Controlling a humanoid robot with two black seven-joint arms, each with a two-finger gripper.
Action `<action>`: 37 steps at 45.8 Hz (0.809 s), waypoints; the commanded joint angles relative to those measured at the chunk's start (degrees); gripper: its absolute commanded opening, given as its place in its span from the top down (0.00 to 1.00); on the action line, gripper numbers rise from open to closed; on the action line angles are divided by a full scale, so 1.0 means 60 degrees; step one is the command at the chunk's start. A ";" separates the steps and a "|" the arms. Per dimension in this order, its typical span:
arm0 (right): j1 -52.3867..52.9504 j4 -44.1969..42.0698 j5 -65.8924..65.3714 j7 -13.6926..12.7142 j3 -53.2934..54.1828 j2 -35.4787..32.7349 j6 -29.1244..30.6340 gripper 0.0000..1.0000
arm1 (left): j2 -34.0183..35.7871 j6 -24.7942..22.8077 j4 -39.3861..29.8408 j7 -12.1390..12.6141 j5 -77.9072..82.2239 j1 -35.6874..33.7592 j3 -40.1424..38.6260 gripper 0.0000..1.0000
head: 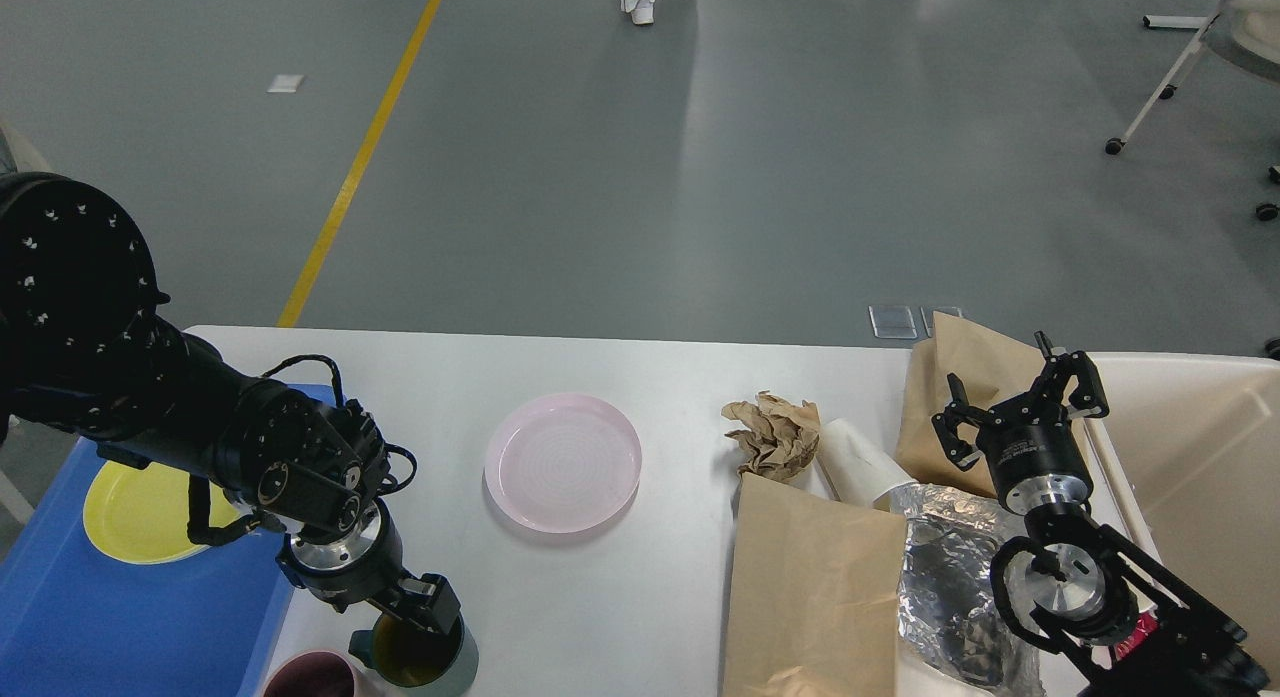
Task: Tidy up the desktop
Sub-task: 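Lower the left gripper toward the dark green mug beside the tray, then close the left gripper on the dark green mug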
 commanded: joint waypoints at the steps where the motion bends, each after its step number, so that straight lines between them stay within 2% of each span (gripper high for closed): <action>1: -0.0001 0.0000 0.0000 0.0000 -0.0008 0.0000 0.0000 0.00 | -0.0029 0.0156 0.0028 0.0002 0.0006 0.0137 0.0032 0.07; 10: -0.0001 0.0000 0.0000 0.0000 0.0006 0.0000 0.0000 0.00 | -0.0161 0.0844 0.0028 0.0017 -0.0008 0.0283 0.0018 0.13; 16: -0.0001 0.0000 0.0000 0.0000 -0.0008 0.0000 0.0000 0.00 | -0.0176 0.0962 0.0028 0.0017 -0.0023 0.0327 0.0032 0.28; 22: -0.0001 0.0000 0.0000 0.0000 0.0006 0.0000 0.0000 0.00 | -0.0176 0.0889 0.0013 0.0002 -0.0008 0.0400 0.0003 0.33; 31: -0.0001 0.0000 0.0000 0.0000 0.0006 0.0000 0.0000 0.00 | -0.0191 0.0933 0.0028 0.0002 -0.0008 0.0474 -0.0011 0.50; 37: -0.0001 0.0000 0.0000 0.0000 -0.0008 0.0000 0.0000 0.00 | -0.0176 0.0991 0.0028 0.0017 -0.0008 0.0489 -0.0026 0.67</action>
